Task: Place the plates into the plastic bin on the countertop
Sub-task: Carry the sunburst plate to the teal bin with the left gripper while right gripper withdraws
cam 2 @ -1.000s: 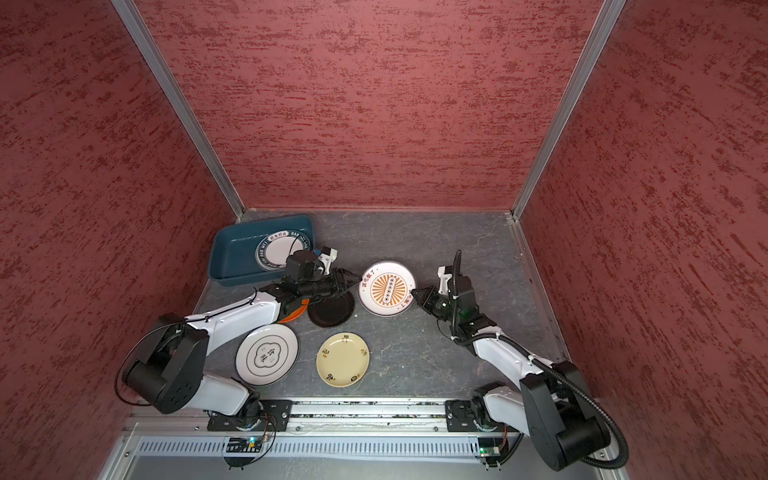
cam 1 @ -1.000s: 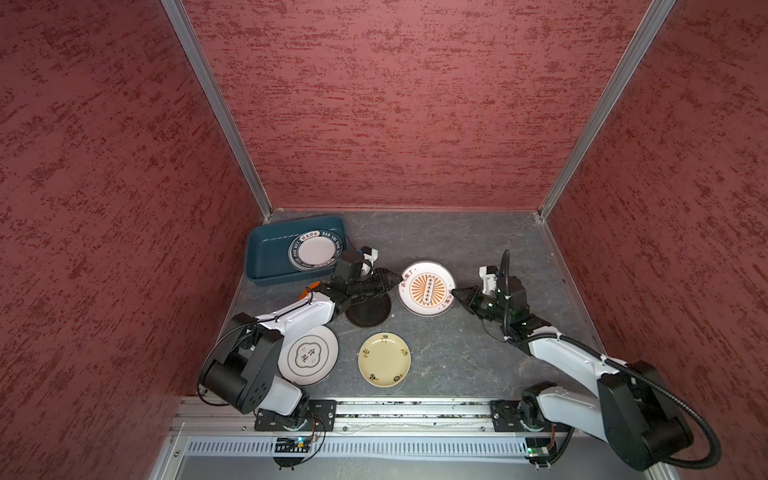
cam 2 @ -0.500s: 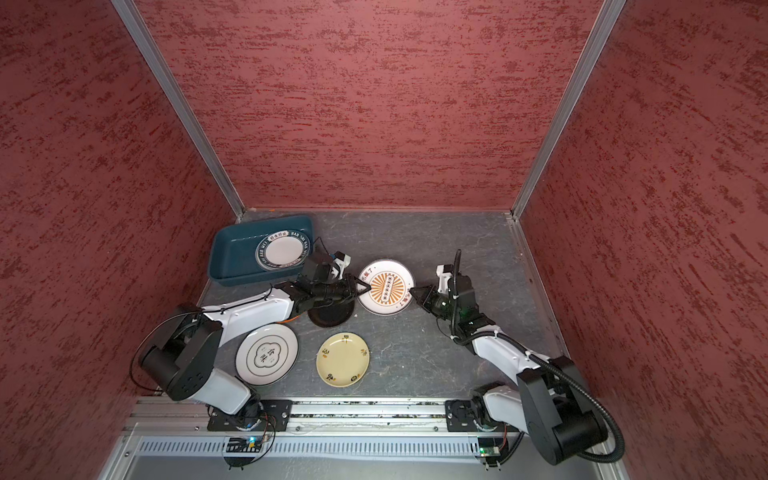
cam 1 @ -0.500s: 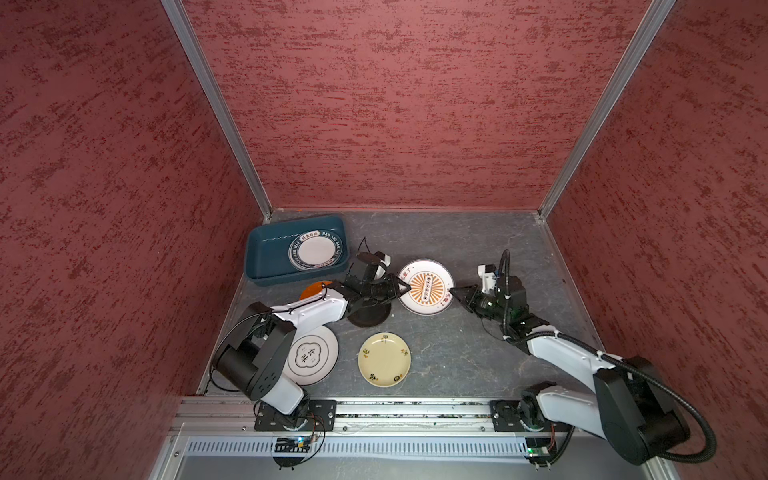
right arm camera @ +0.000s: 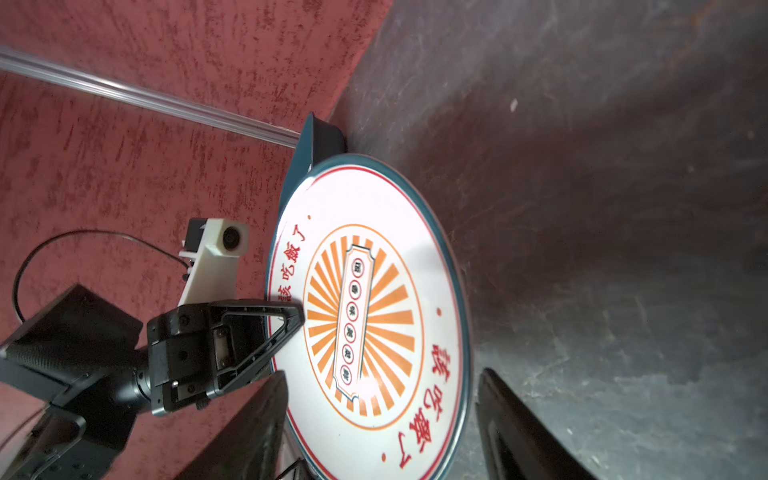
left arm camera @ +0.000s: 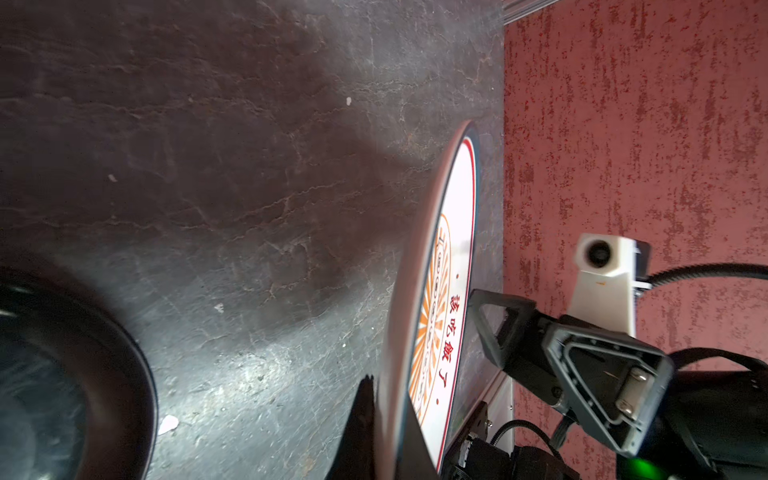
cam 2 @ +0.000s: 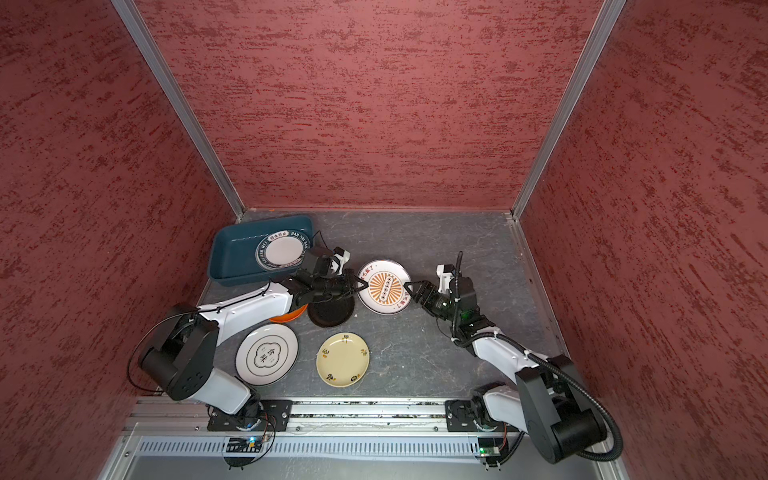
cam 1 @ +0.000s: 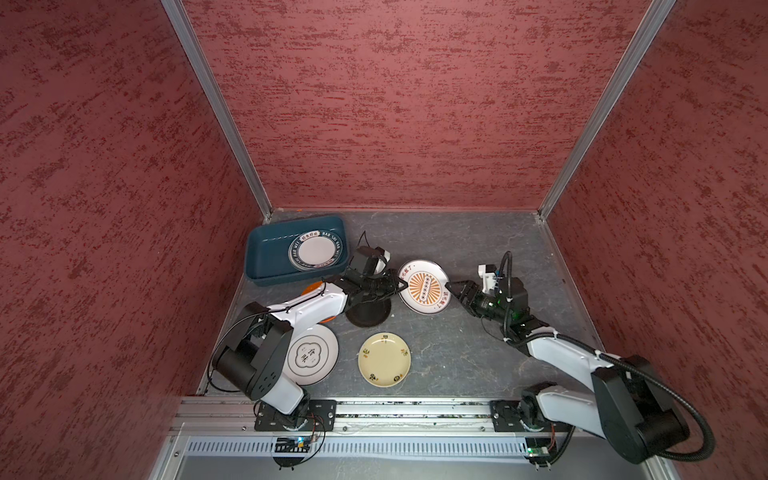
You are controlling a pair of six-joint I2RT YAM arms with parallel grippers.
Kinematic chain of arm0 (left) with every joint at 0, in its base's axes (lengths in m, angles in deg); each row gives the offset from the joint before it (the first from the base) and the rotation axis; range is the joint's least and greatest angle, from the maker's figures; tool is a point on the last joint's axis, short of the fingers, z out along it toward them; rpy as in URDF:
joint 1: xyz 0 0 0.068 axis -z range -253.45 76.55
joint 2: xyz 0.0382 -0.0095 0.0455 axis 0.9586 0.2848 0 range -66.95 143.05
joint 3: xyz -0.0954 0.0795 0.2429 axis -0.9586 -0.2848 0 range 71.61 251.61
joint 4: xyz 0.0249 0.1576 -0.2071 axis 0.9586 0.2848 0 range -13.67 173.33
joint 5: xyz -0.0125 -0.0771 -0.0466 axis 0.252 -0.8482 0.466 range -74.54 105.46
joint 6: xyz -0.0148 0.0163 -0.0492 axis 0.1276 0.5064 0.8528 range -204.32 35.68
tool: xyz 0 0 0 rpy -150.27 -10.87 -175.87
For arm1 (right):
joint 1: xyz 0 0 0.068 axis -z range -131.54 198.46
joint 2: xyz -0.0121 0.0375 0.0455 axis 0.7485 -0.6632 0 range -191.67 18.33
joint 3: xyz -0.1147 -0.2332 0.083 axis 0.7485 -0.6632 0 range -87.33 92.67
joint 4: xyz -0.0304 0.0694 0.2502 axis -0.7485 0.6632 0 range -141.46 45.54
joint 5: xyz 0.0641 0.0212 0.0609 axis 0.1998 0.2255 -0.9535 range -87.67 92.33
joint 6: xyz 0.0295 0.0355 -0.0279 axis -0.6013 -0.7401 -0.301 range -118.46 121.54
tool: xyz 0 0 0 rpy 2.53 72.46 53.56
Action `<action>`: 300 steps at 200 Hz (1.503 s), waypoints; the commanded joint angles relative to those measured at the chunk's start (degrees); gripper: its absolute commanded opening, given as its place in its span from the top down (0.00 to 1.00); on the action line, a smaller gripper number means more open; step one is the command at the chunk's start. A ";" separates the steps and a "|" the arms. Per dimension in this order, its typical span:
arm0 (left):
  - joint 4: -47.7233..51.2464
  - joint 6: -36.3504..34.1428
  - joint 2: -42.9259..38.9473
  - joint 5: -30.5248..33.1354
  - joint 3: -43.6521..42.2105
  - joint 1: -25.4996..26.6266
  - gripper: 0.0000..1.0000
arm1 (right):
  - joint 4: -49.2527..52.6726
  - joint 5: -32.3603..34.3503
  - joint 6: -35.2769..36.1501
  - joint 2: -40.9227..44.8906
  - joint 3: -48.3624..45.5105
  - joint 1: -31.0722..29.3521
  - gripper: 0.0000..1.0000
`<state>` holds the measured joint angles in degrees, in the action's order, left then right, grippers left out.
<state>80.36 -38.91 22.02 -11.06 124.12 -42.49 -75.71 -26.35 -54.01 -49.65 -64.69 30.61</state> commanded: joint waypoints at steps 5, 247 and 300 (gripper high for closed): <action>1.54 -1.97 -0.68 0.65 2.15 -1.13 1.00 | 4.19 2.95 3.88 3.93 0.91 -0.17 0.09; 7.22 -0.86 -6.73 4.73 4.70 -36.41 1.00 | 19.08 1.54 16.91 18.57 4.30 -0.29 0.01; 3.90 -0.30 -2.61 7.37 6.61 -40.86 1.00 | 20.89 2.30 16.68 19.69 4.24 -0.26 0.01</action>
<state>88.91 -39.72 18.41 -5.09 128.10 -81.18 -55.64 -24.28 -38.23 -31.03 -61.85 30.57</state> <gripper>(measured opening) 0.091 0.990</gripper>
